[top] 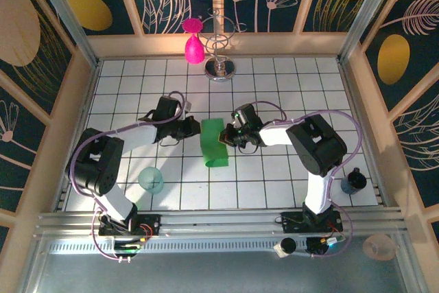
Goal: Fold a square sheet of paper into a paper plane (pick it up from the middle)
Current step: First fold the square sheet of paper in half at the center of the table.
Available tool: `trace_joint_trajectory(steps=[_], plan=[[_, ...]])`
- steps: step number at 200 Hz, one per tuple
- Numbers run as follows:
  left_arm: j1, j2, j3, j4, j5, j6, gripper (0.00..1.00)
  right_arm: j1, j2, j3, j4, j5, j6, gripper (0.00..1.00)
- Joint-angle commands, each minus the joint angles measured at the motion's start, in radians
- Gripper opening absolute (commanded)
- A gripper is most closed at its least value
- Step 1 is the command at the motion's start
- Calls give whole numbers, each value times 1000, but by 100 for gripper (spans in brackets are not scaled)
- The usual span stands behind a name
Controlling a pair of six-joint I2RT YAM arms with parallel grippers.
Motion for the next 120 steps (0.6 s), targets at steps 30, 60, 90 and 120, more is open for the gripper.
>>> trace_joint_trajectory(steps=[30,60,90,120], plan=[[-56,184,102,36,43,-32,9,-6,127,-98,-297,185,-29,3],[-51,237,135,-16,-6,10,8,-7,123,-98,-307,195,-33,3],[16,235,74,-23,-74,62,8,-8,122,-103,-304,193,-36,2],[100,208,37,-50,-121,111,7,-11,117,-109,-302,198,-37,2]])
